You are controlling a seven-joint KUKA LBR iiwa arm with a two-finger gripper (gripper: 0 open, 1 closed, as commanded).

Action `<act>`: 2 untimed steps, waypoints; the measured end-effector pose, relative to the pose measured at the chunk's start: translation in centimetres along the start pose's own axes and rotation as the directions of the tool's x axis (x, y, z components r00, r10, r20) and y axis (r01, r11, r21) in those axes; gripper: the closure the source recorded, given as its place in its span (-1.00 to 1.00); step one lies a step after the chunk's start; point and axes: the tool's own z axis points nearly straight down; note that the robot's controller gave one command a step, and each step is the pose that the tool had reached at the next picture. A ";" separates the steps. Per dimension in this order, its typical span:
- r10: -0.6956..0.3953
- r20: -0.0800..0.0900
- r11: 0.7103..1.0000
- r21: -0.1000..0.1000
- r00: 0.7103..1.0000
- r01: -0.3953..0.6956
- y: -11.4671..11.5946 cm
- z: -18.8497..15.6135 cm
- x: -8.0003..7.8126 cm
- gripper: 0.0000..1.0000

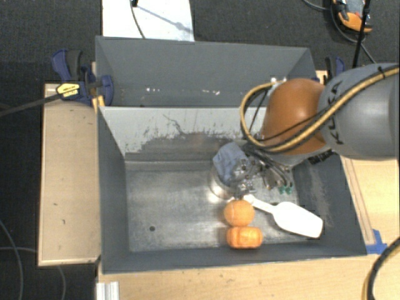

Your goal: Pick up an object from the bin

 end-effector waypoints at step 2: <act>0.001 0.000 1.000 0.000 1.000 -0.001 0.0 0.0 0.0 1.00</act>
Offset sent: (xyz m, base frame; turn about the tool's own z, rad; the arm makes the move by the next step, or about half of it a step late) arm 0.0000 0.0000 0.0000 0.0000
